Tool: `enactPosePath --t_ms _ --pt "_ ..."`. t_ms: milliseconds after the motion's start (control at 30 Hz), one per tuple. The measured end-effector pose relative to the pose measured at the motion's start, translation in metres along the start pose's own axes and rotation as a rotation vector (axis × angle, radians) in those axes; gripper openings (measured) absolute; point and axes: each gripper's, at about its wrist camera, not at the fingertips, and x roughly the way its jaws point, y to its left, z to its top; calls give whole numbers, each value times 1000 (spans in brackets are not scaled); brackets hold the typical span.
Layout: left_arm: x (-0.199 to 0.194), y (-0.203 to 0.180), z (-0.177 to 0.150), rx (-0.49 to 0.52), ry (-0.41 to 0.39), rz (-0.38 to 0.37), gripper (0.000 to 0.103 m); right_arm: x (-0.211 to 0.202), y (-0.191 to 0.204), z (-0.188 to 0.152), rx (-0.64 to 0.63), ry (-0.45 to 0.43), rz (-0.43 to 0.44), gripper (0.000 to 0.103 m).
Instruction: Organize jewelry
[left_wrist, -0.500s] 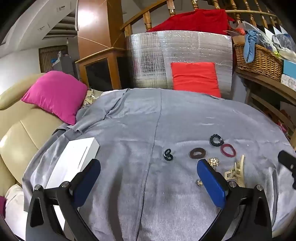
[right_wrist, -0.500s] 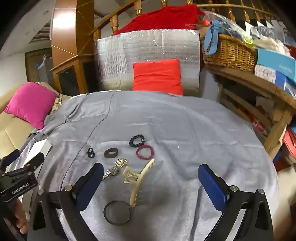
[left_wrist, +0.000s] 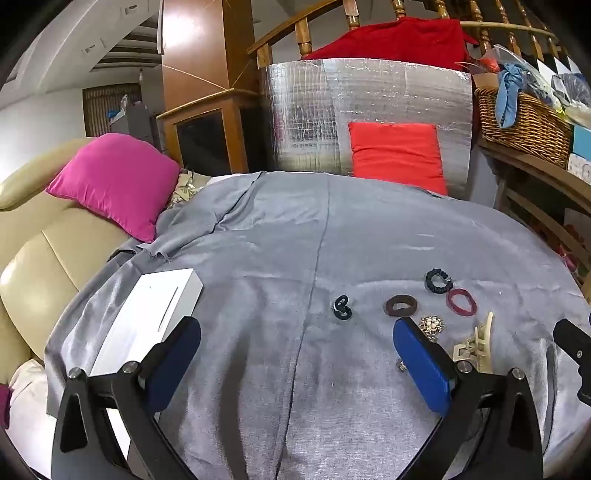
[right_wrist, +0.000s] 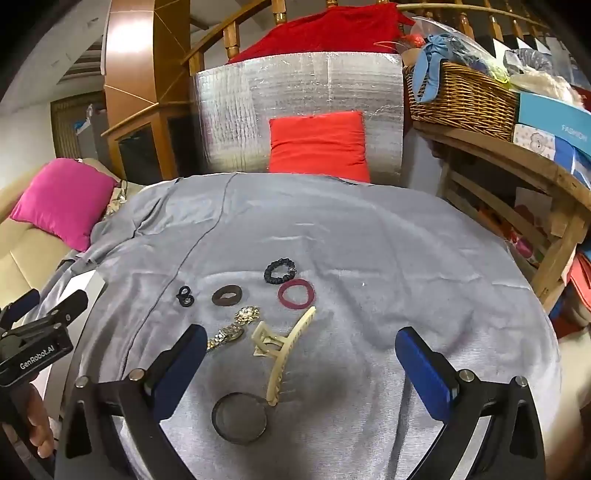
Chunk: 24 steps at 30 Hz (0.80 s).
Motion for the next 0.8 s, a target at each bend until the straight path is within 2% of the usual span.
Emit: enactPosePath --t_ms 800 --pt "5 -10 -2 22 35 -20 103 2 -15 -2 17 8 -17 103"
